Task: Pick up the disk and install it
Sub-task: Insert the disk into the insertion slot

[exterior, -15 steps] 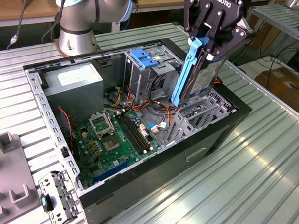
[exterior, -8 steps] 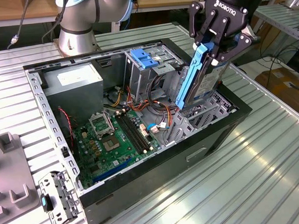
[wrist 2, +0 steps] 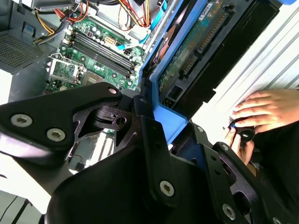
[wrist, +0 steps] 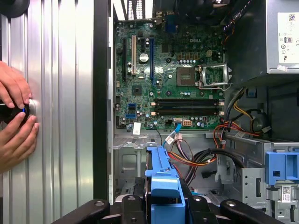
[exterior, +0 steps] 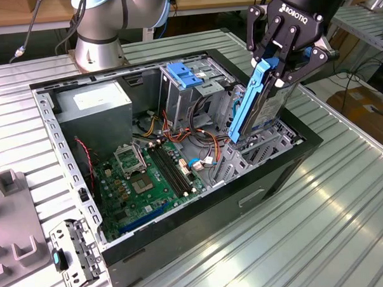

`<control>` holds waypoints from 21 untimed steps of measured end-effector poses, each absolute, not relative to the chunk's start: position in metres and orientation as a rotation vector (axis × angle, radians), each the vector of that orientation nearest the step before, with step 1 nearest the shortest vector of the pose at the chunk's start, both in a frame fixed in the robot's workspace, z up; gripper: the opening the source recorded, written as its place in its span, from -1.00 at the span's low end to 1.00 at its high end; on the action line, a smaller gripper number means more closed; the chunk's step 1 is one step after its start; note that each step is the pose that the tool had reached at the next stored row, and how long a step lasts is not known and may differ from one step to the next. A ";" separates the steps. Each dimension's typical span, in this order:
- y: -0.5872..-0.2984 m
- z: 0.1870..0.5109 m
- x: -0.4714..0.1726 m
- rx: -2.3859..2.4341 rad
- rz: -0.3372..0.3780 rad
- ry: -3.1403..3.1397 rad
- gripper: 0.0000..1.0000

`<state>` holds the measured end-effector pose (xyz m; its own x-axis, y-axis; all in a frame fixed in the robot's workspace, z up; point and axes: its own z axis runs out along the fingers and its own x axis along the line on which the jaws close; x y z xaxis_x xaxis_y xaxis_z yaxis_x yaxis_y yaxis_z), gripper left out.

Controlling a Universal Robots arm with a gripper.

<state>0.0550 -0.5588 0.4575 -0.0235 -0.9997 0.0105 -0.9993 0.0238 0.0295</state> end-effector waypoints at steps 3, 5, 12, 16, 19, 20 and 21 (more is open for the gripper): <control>-0.560 0.457 0.055 2.175 -0.022 -2.227 -0.25; -0.561 0.457 0.055 2.175 -0.021 -2.227 -0.25; -0.562 0.453 0.057 2.175 -0.021 -2.227 -0.25; -0.562 0.452 0.058 2.175 -0.021 -2.227 -0.25; -0.562 0.452 0.058 2.175 -0.021 -2.227 -0.25; -0.562 0.452 0.058 2.175 -0.021 -2.227 -0.25; -0.562 0.452 0.058 2.175 -0.021 -2.227 -0.25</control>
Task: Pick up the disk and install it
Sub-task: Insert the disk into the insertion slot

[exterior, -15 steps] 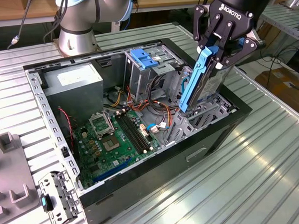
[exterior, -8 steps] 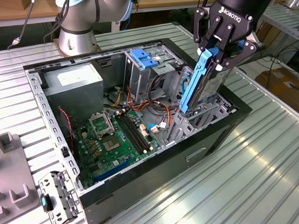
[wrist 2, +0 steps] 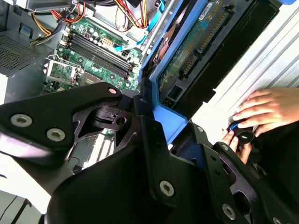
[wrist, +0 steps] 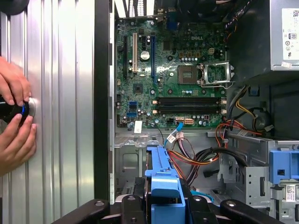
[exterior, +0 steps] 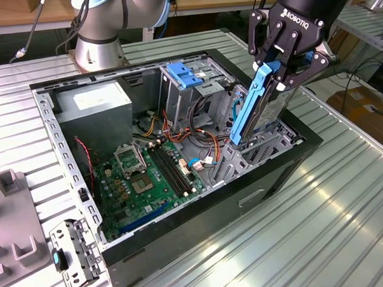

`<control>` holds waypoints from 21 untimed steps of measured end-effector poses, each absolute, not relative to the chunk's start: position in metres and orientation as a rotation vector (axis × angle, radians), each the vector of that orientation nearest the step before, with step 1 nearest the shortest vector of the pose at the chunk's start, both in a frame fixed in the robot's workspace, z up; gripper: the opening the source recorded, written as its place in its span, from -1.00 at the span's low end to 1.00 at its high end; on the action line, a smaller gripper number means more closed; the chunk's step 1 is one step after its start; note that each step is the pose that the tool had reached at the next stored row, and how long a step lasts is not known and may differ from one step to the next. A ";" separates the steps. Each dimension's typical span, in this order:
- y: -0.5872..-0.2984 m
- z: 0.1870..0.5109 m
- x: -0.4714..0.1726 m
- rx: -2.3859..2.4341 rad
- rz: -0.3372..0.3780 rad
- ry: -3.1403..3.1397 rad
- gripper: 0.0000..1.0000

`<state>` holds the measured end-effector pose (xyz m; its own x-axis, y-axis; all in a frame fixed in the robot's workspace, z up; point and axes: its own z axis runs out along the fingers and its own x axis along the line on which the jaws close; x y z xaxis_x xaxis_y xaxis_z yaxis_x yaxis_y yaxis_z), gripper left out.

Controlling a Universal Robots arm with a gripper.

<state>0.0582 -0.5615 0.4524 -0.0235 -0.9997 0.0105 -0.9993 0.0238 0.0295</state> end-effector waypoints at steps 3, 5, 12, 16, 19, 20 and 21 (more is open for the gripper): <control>-0.562 0.452 0.058 2.175 -0.021 -2.227 -0.25; -0.561 0.452 0.059 2.175 -0.021 -2.227 -0.25; -0.562 0.448 0.064 2.172 -0.022 -2.231 -0.25; -0.561 0.446 0.064 2.167 -0.022 -2.235 -0.25; -0.561 0.445 0.063 2.165 -0.022 -2.237 -0.25; -0.561 0.444 0.063 2.165 -0.022 -2.237 -0.25; -0.561 0.443 0.062 2.165 -0.022 -2.237 -0.25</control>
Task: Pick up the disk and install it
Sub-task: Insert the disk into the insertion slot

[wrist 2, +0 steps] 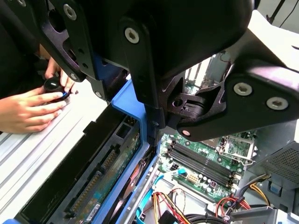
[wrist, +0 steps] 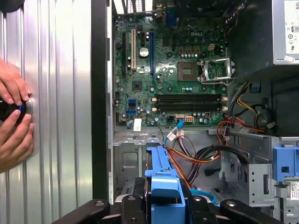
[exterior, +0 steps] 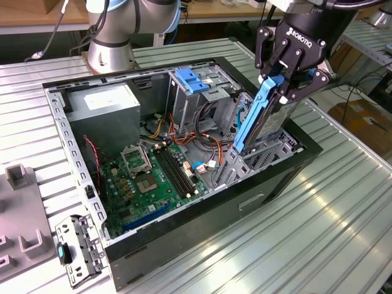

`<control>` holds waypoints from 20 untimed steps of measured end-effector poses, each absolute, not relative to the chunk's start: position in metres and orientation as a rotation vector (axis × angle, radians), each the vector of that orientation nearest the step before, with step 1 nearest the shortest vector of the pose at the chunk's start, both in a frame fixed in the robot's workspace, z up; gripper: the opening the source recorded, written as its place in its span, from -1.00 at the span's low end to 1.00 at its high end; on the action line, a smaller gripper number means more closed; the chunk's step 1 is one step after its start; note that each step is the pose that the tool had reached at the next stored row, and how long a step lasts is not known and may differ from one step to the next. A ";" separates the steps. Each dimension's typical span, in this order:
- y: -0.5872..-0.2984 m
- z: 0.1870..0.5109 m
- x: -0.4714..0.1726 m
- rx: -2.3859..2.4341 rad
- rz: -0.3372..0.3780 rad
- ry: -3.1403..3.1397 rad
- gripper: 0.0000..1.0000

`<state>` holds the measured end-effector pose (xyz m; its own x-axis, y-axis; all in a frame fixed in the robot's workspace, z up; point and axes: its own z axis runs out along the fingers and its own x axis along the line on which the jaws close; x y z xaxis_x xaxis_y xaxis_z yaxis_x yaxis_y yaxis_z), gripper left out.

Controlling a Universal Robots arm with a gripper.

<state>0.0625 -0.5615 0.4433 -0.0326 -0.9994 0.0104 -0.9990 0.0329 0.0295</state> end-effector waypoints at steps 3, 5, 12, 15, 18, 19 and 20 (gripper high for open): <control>-0.562 0.441 0.062 2.165 -0.022 -2.237 -0.25; -0.562 0.438 0.062 2.165 -0.021 -2.237 -0.25; -0.562 0.434 0.062 2.165 -0.021 -2.237 -0.25; -0.562 0.432 0.062 2.165 -0.022 -2.237 0.02; -0.562 0.425 0.062 2.166 -0.022 -2.237 0.02; -0.562 0.423 0.062 2.166 -0.022 -2.237 0.02; -0.563 0.421 0.062 2.166 -0.022 -2.237 0.02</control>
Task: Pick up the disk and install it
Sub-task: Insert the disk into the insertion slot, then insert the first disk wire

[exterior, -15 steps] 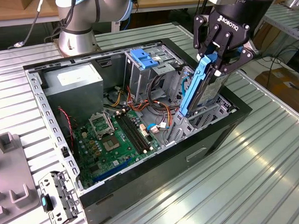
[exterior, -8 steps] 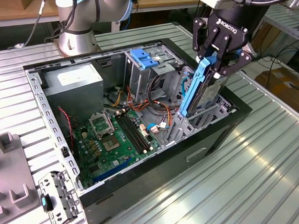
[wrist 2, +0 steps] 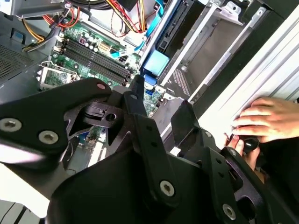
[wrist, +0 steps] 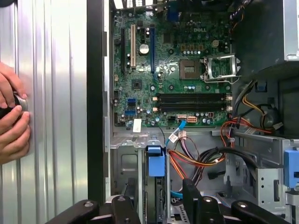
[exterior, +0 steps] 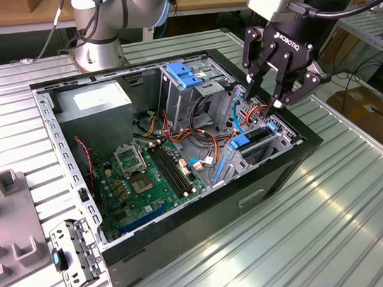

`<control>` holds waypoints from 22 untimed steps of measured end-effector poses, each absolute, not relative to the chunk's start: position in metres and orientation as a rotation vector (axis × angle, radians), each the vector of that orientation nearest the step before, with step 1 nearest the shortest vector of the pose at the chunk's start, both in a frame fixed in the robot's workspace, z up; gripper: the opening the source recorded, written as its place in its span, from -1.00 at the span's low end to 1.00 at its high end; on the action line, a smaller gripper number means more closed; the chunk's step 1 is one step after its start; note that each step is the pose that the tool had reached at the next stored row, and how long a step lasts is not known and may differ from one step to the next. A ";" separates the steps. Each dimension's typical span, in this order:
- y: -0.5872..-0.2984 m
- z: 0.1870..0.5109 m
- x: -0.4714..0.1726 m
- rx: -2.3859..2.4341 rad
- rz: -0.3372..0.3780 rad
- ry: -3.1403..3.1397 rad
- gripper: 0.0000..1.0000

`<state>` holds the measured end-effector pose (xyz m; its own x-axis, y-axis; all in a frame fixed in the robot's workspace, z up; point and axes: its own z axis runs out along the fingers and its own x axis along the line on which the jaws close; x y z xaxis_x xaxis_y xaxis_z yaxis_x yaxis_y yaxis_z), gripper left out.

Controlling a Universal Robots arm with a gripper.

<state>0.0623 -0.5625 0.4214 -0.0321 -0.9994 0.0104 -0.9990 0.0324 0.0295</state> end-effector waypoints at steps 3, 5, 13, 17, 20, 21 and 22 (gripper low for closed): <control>-0.563 0.415 0.062 2.166 -0.022 -2.237 -0.15; -0.563 0.411 0.062 2.166 -0.022 -2.236 -0.27; -0.562 0.391 0.065 2.172 -0.022 -2.231 -0.79; -0.562 0.383 0.066 2.173 -0.022 -2.230 -0.79; -0.562 0.383 0.066 2.173 -0.021 -2.230 -0.79; -0.562 0.383 0.066 2.173 -0.021 -2.230 -0.79; -0.562 0.383 0.066 2.173 -0.021 -2.230 -0.79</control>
<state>0.0656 -0.5620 0.3826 -0.0255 -0.9996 0.0104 -0.9992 0.0258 0.0291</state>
